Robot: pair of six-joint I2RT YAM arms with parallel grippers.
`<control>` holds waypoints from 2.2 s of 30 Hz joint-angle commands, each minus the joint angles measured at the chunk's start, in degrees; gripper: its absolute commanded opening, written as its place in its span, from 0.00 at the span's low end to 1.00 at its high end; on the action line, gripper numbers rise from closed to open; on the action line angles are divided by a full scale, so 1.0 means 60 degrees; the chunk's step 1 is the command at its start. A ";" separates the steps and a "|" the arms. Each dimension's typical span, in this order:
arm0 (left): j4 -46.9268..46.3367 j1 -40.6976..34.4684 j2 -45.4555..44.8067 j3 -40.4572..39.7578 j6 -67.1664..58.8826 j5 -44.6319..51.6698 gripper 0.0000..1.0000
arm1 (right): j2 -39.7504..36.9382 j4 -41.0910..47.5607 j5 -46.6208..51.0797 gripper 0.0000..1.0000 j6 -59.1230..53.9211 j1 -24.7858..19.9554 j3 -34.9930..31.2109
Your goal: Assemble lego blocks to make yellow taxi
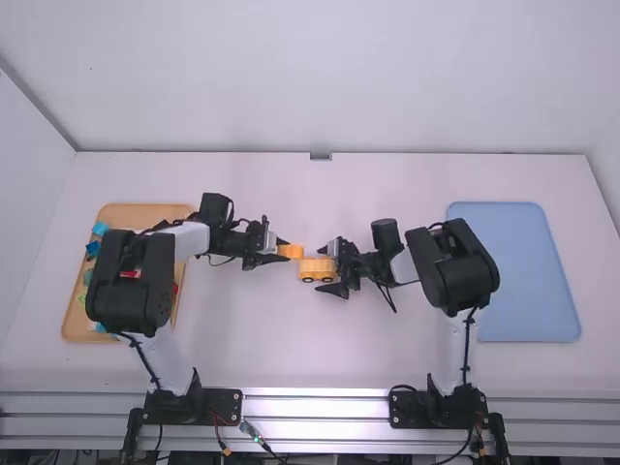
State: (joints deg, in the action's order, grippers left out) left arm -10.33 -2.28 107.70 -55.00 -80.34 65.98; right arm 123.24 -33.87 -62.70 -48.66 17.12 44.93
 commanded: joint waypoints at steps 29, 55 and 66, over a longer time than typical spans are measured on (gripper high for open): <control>0.4233 -0.1333 0.0364 0.1366 0.4568 -0.1071 0.02 | 0.0481 0.0098 0.0204 0.52 -0.0299 -0.0095 0.0270; 0.4404 -0.2189 0.1082 0.1147 0.4248 -0.1679 0.02 | 0.0481 0.0546 0.0178 0.52 -0.0725 -0.0095 0.0270; 0.3064 -0.2313 0.1107 0.1111 0.3311 -0.3034 0.02 | 0.0481 0.0783 0.0200 0.52 -0.1035 -0.0095 0.0280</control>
State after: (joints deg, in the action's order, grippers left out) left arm 10.07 -14.33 112.46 -50.22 -57.78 56.23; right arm 125.40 -29.82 -62.76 -54.02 15.90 46.44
